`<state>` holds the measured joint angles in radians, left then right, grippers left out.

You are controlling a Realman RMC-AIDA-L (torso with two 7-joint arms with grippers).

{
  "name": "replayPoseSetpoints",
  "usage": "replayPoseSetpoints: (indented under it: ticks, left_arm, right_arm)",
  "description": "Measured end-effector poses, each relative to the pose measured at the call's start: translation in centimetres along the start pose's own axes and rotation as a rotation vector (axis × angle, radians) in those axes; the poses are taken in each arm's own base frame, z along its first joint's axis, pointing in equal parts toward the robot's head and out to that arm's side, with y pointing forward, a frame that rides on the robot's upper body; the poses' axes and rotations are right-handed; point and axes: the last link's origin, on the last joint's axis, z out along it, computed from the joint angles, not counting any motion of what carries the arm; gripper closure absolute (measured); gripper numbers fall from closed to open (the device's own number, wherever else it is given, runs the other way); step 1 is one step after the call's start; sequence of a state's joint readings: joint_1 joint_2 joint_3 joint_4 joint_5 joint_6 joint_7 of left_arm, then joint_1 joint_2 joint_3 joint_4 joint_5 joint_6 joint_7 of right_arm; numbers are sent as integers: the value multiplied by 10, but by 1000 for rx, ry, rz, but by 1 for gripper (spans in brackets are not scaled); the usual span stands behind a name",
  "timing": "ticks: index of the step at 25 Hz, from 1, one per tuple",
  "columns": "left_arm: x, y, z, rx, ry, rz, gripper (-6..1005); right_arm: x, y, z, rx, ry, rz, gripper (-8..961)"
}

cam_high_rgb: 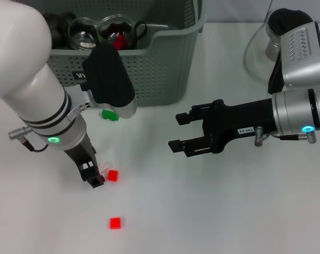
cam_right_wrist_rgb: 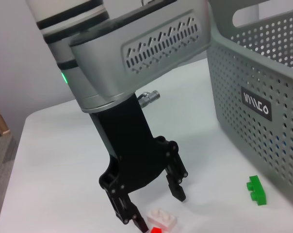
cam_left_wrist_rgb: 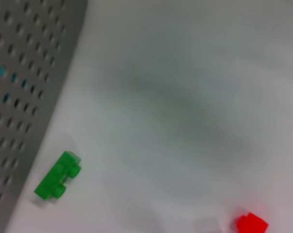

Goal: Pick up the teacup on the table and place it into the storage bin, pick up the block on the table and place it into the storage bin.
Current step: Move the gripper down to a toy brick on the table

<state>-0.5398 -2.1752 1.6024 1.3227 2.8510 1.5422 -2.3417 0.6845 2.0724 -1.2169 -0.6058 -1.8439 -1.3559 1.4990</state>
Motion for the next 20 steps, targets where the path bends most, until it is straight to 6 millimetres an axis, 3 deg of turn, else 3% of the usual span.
replayPoseSetpoints:
  ticks: [20]
  left_arm:
    - [3, 3, 3, 11, -4, 12, 549]
  right_arm:
    - [1, -1, 0, 11, 1, -10, 188]
